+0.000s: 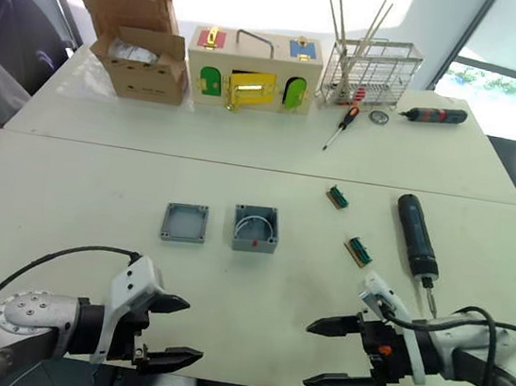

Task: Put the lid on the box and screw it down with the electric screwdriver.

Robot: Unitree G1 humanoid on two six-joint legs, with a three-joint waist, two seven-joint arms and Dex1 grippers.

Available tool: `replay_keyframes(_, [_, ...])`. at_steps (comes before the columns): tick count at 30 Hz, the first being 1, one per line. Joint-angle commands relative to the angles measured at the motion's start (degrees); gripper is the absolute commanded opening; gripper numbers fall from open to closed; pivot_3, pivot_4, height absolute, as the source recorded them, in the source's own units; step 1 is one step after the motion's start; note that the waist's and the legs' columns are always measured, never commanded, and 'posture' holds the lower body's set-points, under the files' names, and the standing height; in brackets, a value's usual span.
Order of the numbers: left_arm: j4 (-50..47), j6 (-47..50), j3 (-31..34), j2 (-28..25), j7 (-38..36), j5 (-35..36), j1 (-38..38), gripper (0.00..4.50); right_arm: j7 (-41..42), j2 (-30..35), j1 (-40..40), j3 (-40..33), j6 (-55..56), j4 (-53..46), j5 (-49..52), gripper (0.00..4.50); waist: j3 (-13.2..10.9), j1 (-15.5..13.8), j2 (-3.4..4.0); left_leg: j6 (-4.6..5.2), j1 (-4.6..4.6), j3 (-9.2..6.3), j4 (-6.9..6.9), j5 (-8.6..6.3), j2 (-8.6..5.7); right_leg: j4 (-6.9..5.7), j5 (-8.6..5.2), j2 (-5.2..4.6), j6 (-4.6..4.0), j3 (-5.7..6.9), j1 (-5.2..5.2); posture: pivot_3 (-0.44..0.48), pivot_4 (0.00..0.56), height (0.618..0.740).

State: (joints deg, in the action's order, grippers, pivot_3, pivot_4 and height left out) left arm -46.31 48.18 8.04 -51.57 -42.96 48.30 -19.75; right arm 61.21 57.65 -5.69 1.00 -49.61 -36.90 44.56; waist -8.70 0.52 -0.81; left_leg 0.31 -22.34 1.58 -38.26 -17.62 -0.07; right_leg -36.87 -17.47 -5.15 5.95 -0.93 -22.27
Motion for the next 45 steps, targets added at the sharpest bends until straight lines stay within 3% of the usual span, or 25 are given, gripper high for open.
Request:
replay_keyframes(1, [-0.74,-0.02,2.02,0.39,0.21,2.29,0.75,4.48,0.13,-0.3,0.85,0.23,1.0,-0.46,-0.16,4.5,0.0,-0.03,0.0,0.0,0.0,0.0,0.0,0.0,0.0,0.0,0.0,0.0,0.0,0.0,0.0,0.0,0.15,0.74])
replay_keyframes(19, [0.77,-0.79,3.8,-0.48,-0.15,1.14,-0.75,4.48,-1.71,-3.2,2.81,1.16,2.64,0.56,-1.67,4.5,-0.01,0.01,0.01,0.0,0.0,0.0,0.02,0.0,0.0,0.04,-0.01,0.0,-0.01,0.0,0.0,0.0,0.15,0.74])
replay_keyframes(30, [12.82,-5.73,5.61,-7.46,-5.36,-9.54,5.25,4.48,-7.28,-5.35,9.1,1.26,-5.03,0.52,2.69,4.5,-0.03,-0.02,0.04,-0.02,-0.04,0.0,0.05,-0.01,0.0,0.07,-0.01,-0.03,-0.03,0.01,-0.06,0.0,0.15,0.74])
replay_keyframes(33, [18.38,-3.91,4.56,-10.99,-8.47,-8.65,17.73,4.48,-9.13,-6.07,13.66,-1.02,-8.59,1.62,6.55,4.5,-0.08,-0.17,-0.02,-0.03,-0.11,-0.01,0.05,0.0,-0.02,0.13,0.0,-0.08,-0.04,0.03,-0.1,0.0,0.15,0.74])
replay_keyframes(36, [21.78,1.31,-1.71,-12.09,-11.25,-7.26,34.16,4.48,-10.9,-7.03,18.17,-2.87,-10.65,2.17,9.77,4.5,-0.09,-0.09,-0.03,-0.05,-0.11,-0.03,0.04,0.02,-0.1,0.16,0.01,-0.14,-0.05,0.05,-0.07,0.0,0.15,0.74])
replay_keyframes(39, [24.25,5.08,-13.84,-7.32,-15.04,-10.03,52.93,4.48,-13.03,-8.38,20.46,-2.38,-11.14,1.03,10.41,4.5,-0.09,-0.28,-0.04,-0.01,-0.25,-0.03,0.06,0.01,-0.21,0.23,0.13,-0.16,0.16,0.09,-0.14,0.0,0.15,0.74])
replay_keyframes(42, [27.63,4.73,-22.95,-1.48,-17.09,-14.67,63.05,4.48,-14.95,-9.91,21.19,-1.27,-11.15,0.31,10.1,4.5,-0.09,-0.03,-0.04,-0.01,-0.35,0.02,0.03,0.03,-0.29,0.18,0.14,-0.14,0.2,0.08,-0.24,0.0,0.15,0.74])
replay_keyframes(45, [30.79,4.86,-29.46,3.49,-19.36,-17.77,68.5,4.48,-16.19,-10.67,20.77,-0.27,-10.23,-0.25,8.69,4.5,-0.11,0.2,-0.06,-0.1,-0.61,0.03,-0.08,0.1,-0.31,-0.12,0.13,0.11,0.23,0.09,-0.49,0.0,0.15,0.74])
